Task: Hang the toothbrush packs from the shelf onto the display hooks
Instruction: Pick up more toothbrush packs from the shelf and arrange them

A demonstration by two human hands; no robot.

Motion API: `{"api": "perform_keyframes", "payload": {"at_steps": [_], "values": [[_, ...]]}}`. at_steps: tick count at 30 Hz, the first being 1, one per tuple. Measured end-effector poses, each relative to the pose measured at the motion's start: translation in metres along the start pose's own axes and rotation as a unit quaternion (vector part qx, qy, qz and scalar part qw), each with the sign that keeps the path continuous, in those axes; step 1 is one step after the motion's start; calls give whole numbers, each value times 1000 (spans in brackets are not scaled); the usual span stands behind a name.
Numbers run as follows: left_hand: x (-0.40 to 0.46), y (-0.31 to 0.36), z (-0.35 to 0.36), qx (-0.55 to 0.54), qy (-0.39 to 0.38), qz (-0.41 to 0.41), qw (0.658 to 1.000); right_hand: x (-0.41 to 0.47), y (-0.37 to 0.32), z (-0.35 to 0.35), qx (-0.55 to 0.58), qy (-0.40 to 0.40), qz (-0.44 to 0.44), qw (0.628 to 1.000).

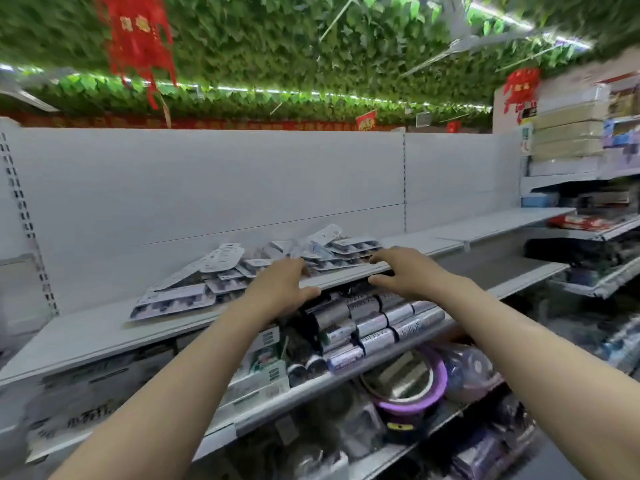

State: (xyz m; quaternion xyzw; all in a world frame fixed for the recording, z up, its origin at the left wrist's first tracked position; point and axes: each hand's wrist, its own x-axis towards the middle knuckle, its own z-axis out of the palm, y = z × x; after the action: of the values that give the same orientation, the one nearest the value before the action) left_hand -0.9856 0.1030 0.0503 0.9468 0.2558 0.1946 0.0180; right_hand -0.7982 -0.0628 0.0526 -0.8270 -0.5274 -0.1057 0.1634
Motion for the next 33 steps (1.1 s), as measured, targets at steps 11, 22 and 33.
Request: {"api": "perform_keyframes", "payload": {"at_steps": [11, 22, 33], "values": [[215, 23, 110, -93, 68, -22, 993, 152, 158, 26, 70, -10, 29, 997], [301, 36, 194, -82, 113, -140, 980, 260, 235, 89, 227, -34, 46, 972], [340, 101, 224, -87, 191, -217, 953, 361, 293, 122, 348, -68, 84, 931]]}}
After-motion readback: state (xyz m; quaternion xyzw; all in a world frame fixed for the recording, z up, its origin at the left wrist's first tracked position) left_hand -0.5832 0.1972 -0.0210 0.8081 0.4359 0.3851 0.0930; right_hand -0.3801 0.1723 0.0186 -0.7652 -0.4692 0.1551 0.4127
